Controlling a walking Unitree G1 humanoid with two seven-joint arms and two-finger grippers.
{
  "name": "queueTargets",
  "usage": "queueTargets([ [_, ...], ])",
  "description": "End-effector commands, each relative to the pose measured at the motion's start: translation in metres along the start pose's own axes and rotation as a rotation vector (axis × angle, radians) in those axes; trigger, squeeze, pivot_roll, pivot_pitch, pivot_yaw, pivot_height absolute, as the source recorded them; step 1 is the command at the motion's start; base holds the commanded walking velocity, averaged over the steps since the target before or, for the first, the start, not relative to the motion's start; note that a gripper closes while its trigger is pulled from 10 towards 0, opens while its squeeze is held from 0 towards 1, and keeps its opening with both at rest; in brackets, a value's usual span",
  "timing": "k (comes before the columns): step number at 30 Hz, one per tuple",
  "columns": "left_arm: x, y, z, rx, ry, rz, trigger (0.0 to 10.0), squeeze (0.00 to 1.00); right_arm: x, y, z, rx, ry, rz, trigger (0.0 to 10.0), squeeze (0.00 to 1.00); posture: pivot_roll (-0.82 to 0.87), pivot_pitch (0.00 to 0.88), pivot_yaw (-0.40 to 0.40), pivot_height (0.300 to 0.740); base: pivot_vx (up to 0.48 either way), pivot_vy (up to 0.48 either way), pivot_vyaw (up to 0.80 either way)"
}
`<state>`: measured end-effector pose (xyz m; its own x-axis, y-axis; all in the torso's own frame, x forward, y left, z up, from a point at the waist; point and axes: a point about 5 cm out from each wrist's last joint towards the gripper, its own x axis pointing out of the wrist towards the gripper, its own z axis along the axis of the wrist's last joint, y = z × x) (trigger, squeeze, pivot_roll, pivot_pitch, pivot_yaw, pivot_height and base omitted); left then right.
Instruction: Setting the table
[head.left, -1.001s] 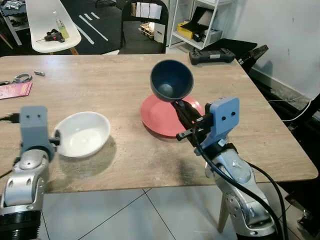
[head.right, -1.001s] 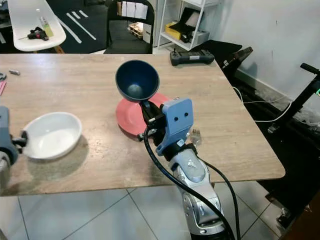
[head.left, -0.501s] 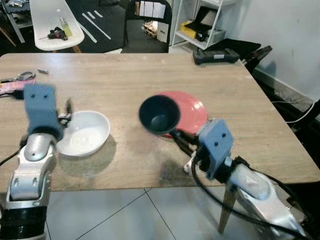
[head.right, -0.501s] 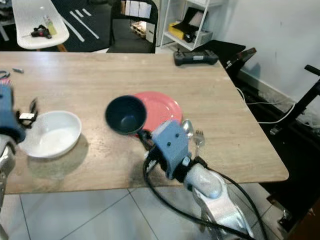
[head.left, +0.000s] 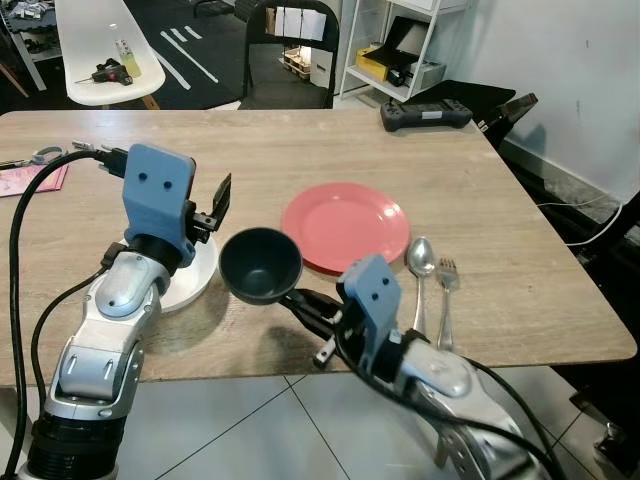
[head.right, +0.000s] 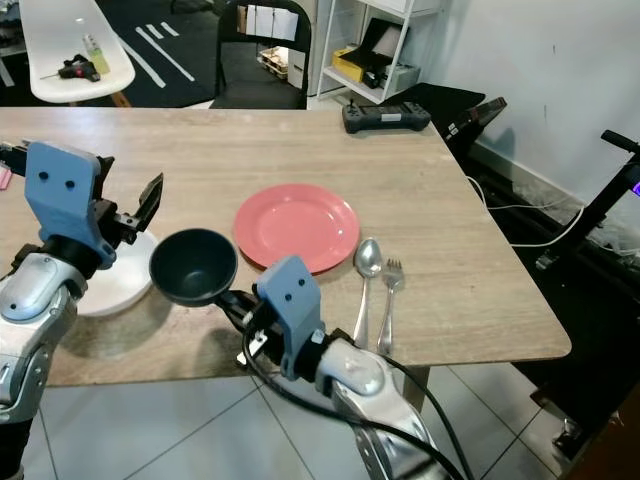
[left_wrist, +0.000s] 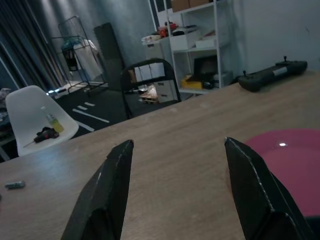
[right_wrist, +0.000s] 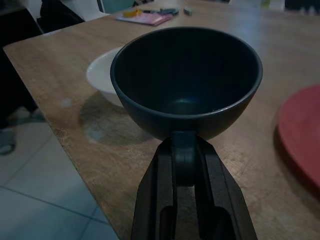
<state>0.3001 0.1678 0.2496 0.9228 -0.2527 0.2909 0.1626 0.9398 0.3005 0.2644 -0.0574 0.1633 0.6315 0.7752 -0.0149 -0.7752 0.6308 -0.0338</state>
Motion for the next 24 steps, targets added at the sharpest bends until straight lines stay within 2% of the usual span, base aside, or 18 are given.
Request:
queueTargets([
  [1, -0.007, -0.010, 0.002, -0.001, 0.014, -0.125, 10.0, 0.00, 0.001, -0.006, -0.004, 0.031, 0.009, -0.031, 10.0, 0.00, -0.01, 0.051, 0.062, 0.740, 0.000, 0.000, 0.00],
  [2, -0.010, -0.013, 0.003, -0.002, 0.024, -0.172, 10.0, 0.00, 0.002, -0.008, -0.004, 0.031, 0.008, -0.038, 10.0, 0.00, -0.01, 0.051, 0.062, 0.740, 0.000, 0.000, 0.00],
  [5, -0.027, -0.019, 0.006, -0.078, 0.099, -0.372, 10.0, 0.00, 0.004, -0.011, -0.002, -0.002, 0.007, -0.052, 10.0, 0.00, 0.00, 0.057, 0.065, 0.740, 0.000, 0.000, 0.00],
  [6, -0.027, -0.019, 0.006, -0.078, 0.099, -0.372, 10.0, 0.00, 0.004, -0.011, -0.002, -0.002, 0.007, -0.052, 10.0, 0.00, 0.00, 0.057, 0.065, 0.740, 0.000, 0.000, 0.00],
  [9, -0.048, -0.010, 0.022, -0.129, 0.128, -0.504, 10.0, 0.00, 0.010, -0.016, -0.006, -0.082, 0.039, -0.086, 10.0, 0.00, 0.01, 0.061, 0.067, 0.740, 0.000, 0.000, 0.00],
  [12, -0.053, -0.004, 0.026, -0.135, 0.140, -0.531, 10.0, 0.00, 0.012, -0.017, -0.008, -0.095, 0.049, -0.091, 10.0, 0.00, 0.02, 0.062, 0.069, 0.740, 0.000, 0.000, 0.00],
  [16, -0.074, 0.016, 0.018, -0.145, 0.290, -0.558, 10.0, 0.00, 0.016, -0.015, -0.024, -0.100, 0.116, -0.046, 10.0, 0.00, 0.04, 0.070, 0.070, 0.740, 0.000, 0.000, 0.00],
  [18, -0.086, 0.017, 0.012, -0.172, 0.351, -0.581, 10.0, 0.00, 0.016, -0.012, -0.033, -0.099, 0.151, -0.015, 10.0, 0.00, 0.04, 0.071, 0.071, 0.740, 0.000, 0.000, 0.00],
  [21, -0.098, 0.012, 0.005, -0.255, 0.411, -0.598, 10.0, 0.00, 0.017, -0.013, -0.042, -0.126, 0.182, -0.018, 10.0, 0.00, 0.05, 0.073, 0.066, 0.740, 0.000, 0.000, 0.00],
  [24, -0.108, 0.008, -0.004, -0.258, 0.470, -0.613, 10.0, 0.00, 0.018, -0.016, -0.043, -0.131, 0.177, -0.044, 10.0, 0.00, 0.05, 0.074, 0.064, 0.740, 0.000, 0.000, 0.00],
])
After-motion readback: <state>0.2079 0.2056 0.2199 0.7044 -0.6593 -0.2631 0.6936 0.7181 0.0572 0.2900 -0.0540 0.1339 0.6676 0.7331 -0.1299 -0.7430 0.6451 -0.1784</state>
